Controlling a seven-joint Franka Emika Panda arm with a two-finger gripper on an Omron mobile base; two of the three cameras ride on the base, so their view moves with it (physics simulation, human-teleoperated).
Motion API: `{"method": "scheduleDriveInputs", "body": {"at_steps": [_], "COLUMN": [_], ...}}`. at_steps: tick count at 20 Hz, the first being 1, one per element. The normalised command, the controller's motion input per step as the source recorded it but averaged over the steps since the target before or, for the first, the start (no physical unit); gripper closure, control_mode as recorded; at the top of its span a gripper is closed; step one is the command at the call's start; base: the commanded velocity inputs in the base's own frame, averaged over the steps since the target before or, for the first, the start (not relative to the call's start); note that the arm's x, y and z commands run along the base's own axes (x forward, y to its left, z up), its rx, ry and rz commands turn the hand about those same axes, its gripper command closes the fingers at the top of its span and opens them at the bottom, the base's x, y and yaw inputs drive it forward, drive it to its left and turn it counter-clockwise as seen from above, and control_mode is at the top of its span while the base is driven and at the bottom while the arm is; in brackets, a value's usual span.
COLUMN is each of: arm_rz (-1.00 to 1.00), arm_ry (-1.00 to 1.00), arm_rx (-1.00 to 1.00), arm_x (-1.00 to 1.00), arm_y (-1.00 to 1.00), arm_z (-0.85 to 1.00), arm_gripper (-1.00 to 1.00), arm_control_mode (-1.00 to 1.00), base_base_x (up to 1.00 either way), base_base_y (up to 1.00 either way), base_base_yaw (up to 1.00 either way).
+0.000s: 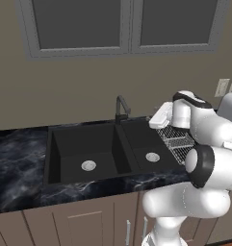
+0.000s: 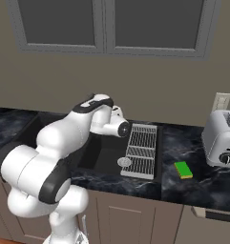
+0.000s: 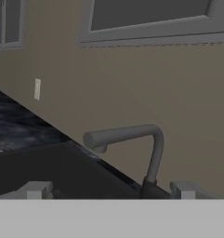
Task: Soak the sponge with water for a few seconds and then drop it inside the sink.
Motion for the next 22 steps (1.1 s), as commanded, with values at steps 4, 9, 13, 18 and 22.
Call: {"method": "scheduleDriveInputs", "body": {"at_steps": [4,9,13,18,22], "arm_rz": [0.0,0.0,0.0,0.0,0.0], "arm_ry": [0.02,0.01,0.0,0.0,0.0], "arm_rx": [0.0,0.0,0.0,0.0,0.0], "arm_x": [0.01,0.0,0.02,0.12,0.13], "arm_y": [0.0,0.0,0.02,0.08,0.17], "arm_z": [-0.08,-0.04,-0.04,-0.07,-0.11], "arm_gripper": [-1.0,-1.0,-1.0,-1.0,-1.0], "arm_control_mode": [-1.0,-1.0,-1.0,-1.0,-1.0], "base_base_x": [0.0,0.0,0.0,0.0,0.0], "base_base_y": [0.0,0.0,0.0,0.0,0.0], "base_base_yaw": [0.0,0.0,0.0,0.0,0.0]}}
